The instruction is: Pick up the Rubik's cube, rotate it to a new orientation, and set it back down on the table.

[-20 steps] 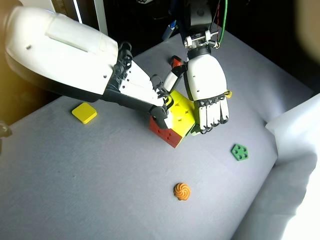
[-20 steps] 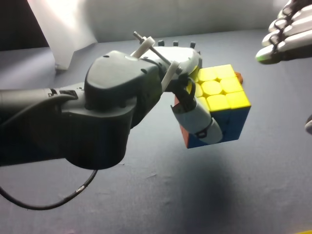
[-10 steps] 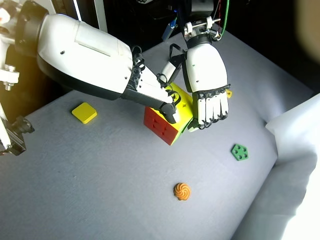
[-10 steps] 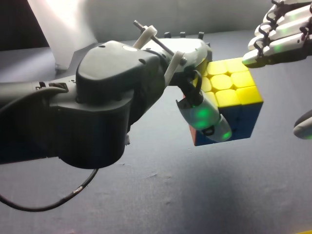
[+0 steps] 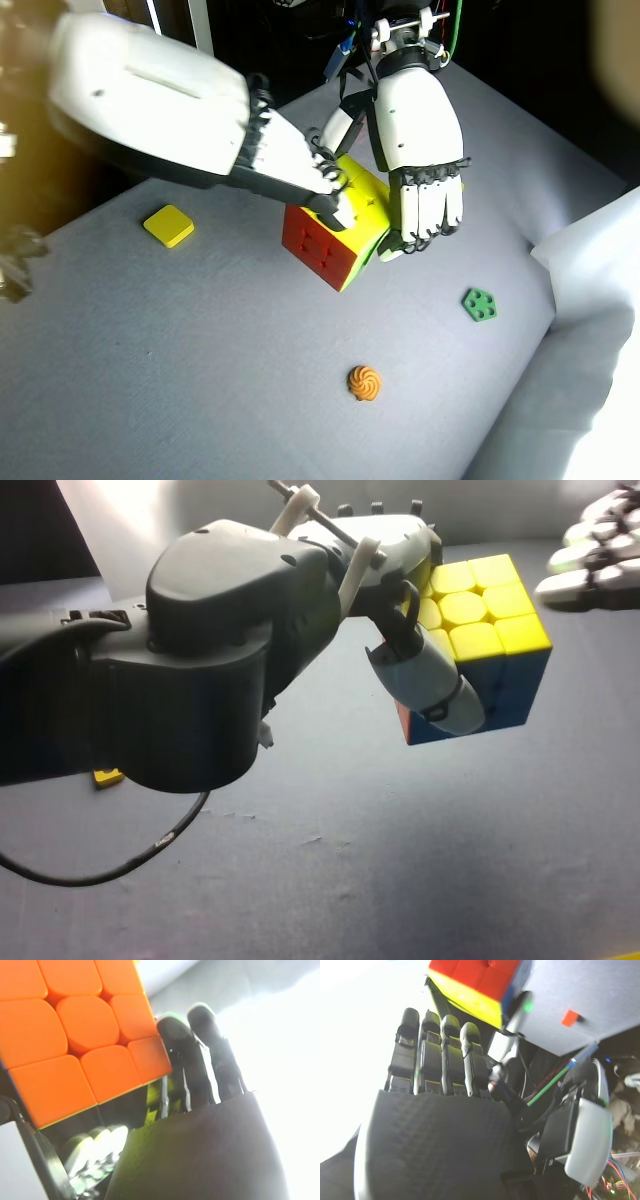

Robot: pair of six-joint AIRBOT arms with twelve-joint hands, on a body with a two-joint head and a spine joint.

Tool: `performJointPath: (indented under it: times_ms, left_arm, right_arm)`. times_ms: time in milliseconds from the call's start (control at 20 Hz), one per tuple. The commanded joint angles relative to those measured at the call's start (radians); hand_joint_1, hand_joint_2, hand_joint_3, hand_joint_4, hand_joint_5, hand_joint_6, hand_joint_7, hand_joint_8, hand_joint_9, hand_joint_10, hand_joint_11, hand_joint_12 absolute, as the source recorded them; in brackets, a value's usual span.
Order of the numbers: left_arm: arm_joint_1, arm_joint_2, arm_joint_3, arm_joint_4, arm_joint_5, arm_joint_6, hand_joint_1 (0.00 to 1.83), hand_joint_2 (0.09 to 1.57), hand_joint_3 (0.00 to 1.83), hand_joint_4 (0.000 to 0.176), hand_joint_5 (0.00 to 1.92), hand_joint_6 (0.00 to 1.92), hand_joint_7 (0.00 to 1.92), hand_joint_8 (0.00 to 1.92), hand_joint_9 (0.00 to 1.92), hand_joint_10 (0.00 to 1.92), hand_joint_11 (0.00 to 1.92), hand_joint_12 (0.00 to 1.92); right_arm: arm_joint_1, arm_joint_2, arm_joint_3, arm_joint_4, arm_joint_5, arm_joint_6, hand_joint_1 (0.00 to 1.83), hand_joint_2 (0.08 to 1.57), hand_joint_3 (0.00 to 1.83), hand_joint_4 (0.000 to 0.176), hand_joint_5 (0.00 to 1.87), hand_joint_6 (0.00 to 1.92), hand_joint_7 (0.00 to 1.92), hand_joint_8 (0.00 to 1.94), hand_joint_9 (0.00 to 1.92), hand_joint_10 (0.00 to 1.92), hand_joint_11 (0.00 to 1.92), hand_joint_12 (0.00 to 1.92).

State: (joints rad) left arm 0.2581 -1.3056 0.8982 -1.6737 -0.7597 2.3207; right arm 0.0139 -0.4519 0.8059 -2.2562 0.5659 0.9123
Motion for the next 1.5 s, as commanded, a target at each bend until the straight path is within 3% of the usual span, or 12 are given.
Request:
performJointPath:
  times_ms: [0, 100, 150, 300, 400, 600, 750, 900, 950, 1000, 1100, 1450]
  left_arm:
    - [-0.019, 0.002, 0.001, 0.073, 0.004, -0.013, 1.3, 1.35, 0.0, 0.0, 0.55, 1.92, 0.54, 1.77, 0.33, 1.92, 0.25, 1.92]
    - [-0.017, 0.003, 0.006, 0.073, 0.018, -0.013, 1.28, 1.34, 0.0, 0.0, 0.55, 1.92, 0.57, 1.71, 0.29, 1.92, 0.25, 1.92]
    - [-0.017, 0.003, 0.007, 0.073, 0.02, -0.013, 1.28, 1.33, 0.0, 0.0, 0.57, 1.92, 0.58, 1.7, 0.32, 1.92, 0.29, 1.92]
    - [-0.018, 0.003, 0.008, 0.072, 0.02, -0.015, 1.08, 1.38, 0.03, 0.0, 0.56, 1.77, 0.45, 1.82, 0.22, 1.92, 0.17, 1.92]
    - [-0.02, 0.003, 0.009, 0.071, 0.02, -0.015, 1.26, 1.32, 0.02, 0.0, 0.47, 1.91, 0.57, 1.7, 0.32, 1.92, 0.31, 1.92]
    - [-0.02, 0.003, 0.008, 0.068, 0.02, -0.015, 1.05, 1.37, 0.04, 0.02, 0.55, 1.74, 0.5, 1.73, 0.27, 1.92, 0.25, 1.92]
    - [-0.02, 0.002, 0.008, 0.068, 0.02, -0.015, 1.23, 1.33, 0.05, 0.0, 0.43, 1.91, 0.55, 1.72, 0.32, 1.92, 0.32, 1.92]
    - [-0.02, 0.002, 0.01, 0.068, 0.02, -0.015, 1.43, 1.35, 0.03, 0.0, 0.42, 1.92, 0.49, 1.85, 0.41, 1.86, 0.35, 1.92]
    - [-0.02, 0.002, 0.01, 0.068, 0.02, -0.015, 1.12, 1.35, 0.07, 0.003, 0.52, 1.82, 0.5, 1.74, 0.38, 1.91, 0.37, 1.92]
    - [-0.02, 0.002, 0.01, 0.068, 0.02, -0.015, 1.21, 1.37, 0.05, 0.0, 0.52, 1.8, 0.47, 1.8, 0.4, 1.85, 0.35, 1.92]
    - [-0.02, 0.002, 0.011, 0.068, 0.02, -0.015, 1.39, 1.35, 0.04, 0.0, 0.55, 1.91, 0.5, 1.83, 0.41, 1.84, 0.4, 1.92]
    - [-0.027, 0.003, 0.014, 0.068, 0.02, -0.015, 1.24, 1.37, 0.01, 0.0, 0.51, 1.76, 0.52, 1.73, 0.46, 1.8, 0.38, 1.92]
  right_arm:
    - [0.021, 0.001, -0.001, 0.049, -0.034, 0.0, 0.43, 1.05, 0.0, 0.02, 0.14, 0.0, 0.51, 0.06, 0.56, 0.12, 0.17, 1.11]
    - [0.024, 0.013, -0.001, 0.049, -0.008, 0.0, 0.48, 1.09, 0.0, 0.045, 0.07, 0.0, 0.52, 1.34, 0.6, 1.74, 0.53, 1.84]
    - [0.024, 0.017, -0.001, 0.049, -0.007, -0.001, 0.5, 1.1, 0.0, 0.045, 0.05, 0.0, 0.49, 1.61, 0.64, 1.88, 0.66, 1.9]
    - [0.022, 0.02, 0.0, 0.049, -0.008, -0.009, 0.83, 1.12, 0.0, 0.039, 0.04, 0.01, 0.67, 1.94, 0.78, 1.92, 0.78, 1.92]
    - [0.015, 0.018, -0.001, 0.049, -0.017, -0.016, 1.06, 1.15, 0.0, 0.02, 0.11, 0.01, 0.75, 1.94, 0.83, 1.92, 0.74, 1.92]
    - [-0.004, 0.015, -0.001, 0.049, -0.025, -0.034, 1.49, 1.2, 0.0, 0.07, 0.0, 0.0, 0.79, 1.94, 0.98, 1.92, 0.9, 1.92]
    - [-0.026, 0.003, 0.0, 0.049, -0.057, -0.065, 1.7, 1.16, 0.0, 0.096, 0.0, 0.0, 0.77, 1.94, 0.98, 1.92, 0.94, 1.92]
    - [-0.028, -0.009, 0.0, 0.049, -0.071, -0.067, 1.76, 1.13, 0.0, 0.108, 0.0, 0.0, 0.7, 1.94, 0.95, 1.92, 0.92, 1.92]
    - [-0.029, -0.011, 0.0, 0.049, -0.08, -0.069, 1.75, 1.12, 0.0, 0.114, 0.0, 0.0, 0.65, 1.94, 0.88, 1.92, 0.87, 1.92]
    - [-0.03, -0.012, 0.0, 0.049, -0.081, -0.071, 1.7, 1.13, 0.0, 0.123, 0.0, 0.0, 0.54, 1.94, 0.8, 1.92, 0.79, 1.92]
    - [-0.039, -0.022, 0.0, 0.049, -0.094, -0.081, 1.48, 1.08, 0.5, 0.141, 0.0, 0.0, 0.52, 1.75, 0.59, 1.92, 0.71, 1.92]
    - [-0.087, -0.04, 0.0, 0.049, -0.143, -0.115, 1.65, 1.02, 0.48, 0.126, 0.0, 0.0, 0.54, 1.94, 0.56, 1.82, 0.58, 1.92]
